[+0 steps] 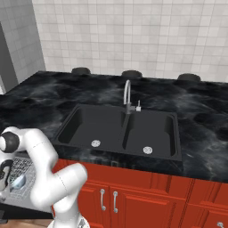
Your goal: Pick up the cup and bowl from the counter, place them in the dishwasher, and close the dishwasher door.
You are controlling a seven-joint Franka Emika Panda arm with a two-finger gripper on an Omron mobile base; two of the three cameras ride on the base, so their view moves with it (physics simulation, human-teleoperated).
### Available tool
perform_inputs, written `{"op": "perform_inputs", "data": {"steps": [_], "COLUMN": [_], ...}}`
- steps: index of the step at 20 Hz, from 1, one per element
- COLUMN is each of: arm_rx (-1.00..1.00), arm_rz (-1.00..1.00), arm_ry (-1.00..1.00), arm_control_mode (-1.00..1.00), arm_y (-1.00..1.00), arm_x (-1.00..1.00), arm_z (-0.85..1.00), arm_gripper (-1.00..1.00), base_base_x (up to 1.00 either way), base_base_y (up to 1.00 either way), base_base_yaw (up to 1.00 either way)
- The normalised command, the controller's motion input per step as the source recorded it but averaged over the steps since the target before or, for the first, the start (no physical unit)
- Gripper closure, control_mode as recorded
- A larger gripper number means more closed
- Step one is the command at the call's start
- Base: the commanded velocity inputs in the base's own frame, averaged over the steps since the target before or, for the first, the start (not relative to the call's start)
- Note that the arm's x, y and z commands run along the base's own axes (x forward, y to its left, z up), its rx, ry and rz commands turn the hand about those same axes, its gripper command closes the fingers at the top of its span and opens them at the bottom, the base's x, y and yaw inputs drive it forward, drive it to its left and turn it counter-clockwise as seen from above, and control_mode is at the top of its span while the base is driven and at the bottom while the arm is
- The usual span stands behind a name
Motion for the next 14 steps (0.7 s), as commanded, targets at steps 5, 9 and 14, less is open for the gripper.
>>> {"op": "perform_inputs", "data": {"steps": [5,9,14], "arm_rx": [0.0,0.0,0.0], "arm_rz": [0.0,0.0,-0.01], "arm_ry": [-0.08,-0.08,-0.1], "arm_control_mode": [-1.0,-1.0,-1.0], "arm_y": [0.0,0.0,-0.19], "arm_x": [-0.23,-0.27,-0.36], "arm_z": [0.29,0.22,0.28], "arm_gripper": [-1.0,-1.0,-1.0], "base_base_x": [0.0,0.0,0.0], "base_base_y": [0.0,0.0,0.0], "base_base_yaw": [0.0,0.0,0.0]}}
